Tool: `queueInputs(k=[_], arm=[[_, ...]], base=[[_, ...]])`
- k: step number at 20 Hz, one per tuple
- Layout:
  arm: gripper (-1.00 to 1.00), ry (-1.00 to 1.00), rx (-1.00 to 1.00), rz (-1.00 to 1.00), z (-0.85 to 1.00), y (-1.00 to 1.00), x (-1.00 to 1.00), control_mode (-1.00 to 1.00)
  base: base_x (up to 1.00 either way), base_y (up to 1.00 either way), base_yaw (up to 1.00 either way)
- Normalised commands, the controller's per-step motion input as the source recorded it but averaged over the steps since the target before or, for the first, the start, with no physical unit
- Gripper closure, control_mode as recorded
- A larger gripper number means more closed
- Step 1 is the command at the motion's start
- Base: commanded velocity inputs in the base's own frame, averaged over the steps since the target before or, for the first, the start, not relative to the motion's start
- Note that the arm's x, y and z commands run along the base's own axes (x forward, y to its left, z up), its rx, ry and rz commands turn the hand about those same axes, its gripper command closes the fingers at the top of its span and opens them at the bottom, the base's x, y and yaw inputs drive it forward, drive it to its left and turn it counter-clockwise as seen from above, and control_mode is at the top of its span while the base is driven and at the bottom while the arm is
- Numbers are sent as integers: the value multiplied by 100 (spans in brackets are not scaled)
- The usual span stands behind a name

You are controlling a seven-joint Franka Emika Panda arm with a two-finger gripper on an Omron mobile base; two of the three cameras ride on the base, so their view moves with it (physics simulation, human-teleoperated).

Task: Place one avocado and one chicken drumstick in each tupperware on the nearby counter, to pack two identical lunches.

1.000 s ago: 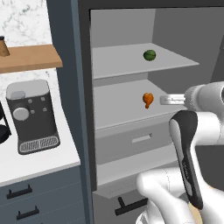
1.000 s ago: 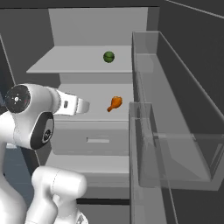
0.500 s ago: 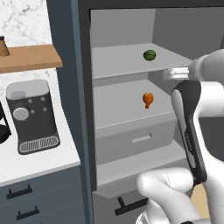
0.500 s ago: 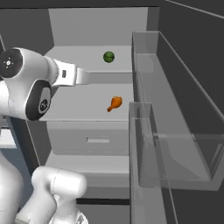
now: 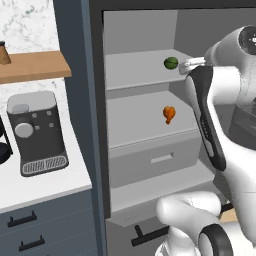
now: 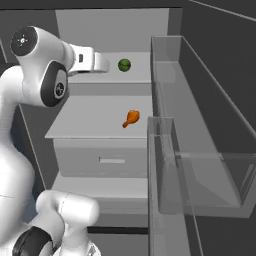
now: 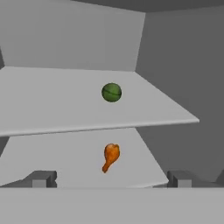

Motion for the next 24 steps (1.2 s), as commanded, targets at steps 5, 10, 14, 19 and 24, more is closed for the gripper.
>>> queueInputs(k=[5,10,14,19,24], arm=[[-100,-3,0,-3,-16,-19,76,-100],[-100,0,2,0,0,-22,61,-100],[-100,0,3,0,0,0,31,-100],[-100,2,0,0,-8,0,37,-100],[-100,9,0,0,-8,0,61,-100]], base=[[0,0,0],[0,0,0],[0,0,0],[0,0,0],[0,0,0]])
